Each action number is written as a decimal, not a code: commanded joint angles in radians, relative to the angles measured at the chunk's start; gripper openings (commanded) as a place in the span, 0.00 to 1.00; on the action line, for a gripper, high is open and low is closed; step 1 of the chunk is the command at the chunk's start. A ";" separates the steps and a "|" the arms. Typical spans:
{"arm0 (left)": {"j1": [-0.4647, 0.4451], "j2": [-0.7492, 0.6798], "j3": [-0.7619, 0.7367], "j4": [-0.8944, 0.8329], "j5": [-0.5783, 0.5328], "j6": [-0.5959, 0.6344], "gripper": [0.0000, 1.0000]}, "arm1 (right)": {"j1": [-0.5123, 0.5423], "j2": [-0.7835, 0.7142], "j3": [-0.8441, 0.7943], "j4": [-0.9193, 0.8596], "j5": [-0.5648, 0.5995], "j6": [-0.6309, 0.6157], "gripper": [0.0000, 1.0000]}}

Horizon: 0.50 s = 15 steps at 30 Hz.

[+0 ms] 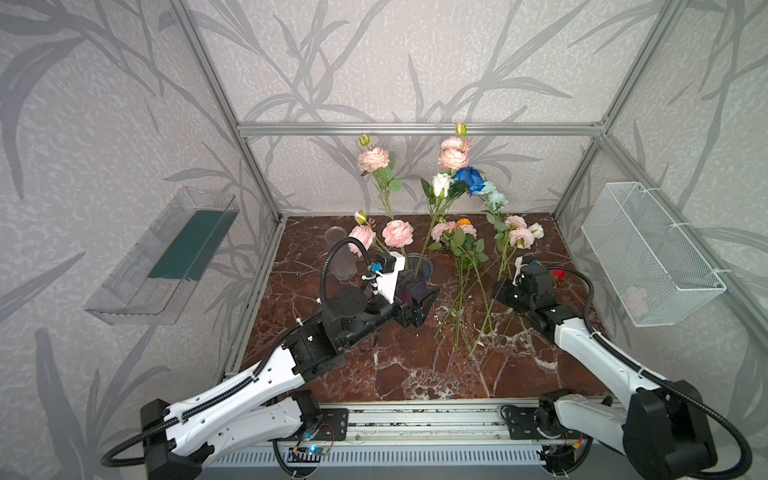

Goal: Arrange the flowers into the vase
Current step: 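Reach the right gripper down and grasp pink rose stems in the pile, then lift the pink roses upright out of the pile with the right gripper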

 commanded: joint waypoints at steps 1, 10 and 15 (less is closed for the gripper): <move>-0.005 -0.032 -0.013 0.008 -0.068 0.030 0.87 | -0.003 -0.064 -0.004 0.013 0.045 -0.075 0.00; -0.005 -0.033 -0.017 0.017 -0.069 0.031 0.87 | 0.025 -0.023 0.010 0.031 -0.026 -0.091 0.00; -0.005 -0.032 -0.017 0.014 -0.070 0.031 0.87 | 0.077 0.025 0.008 0.039 -0.006 -0.092 0.00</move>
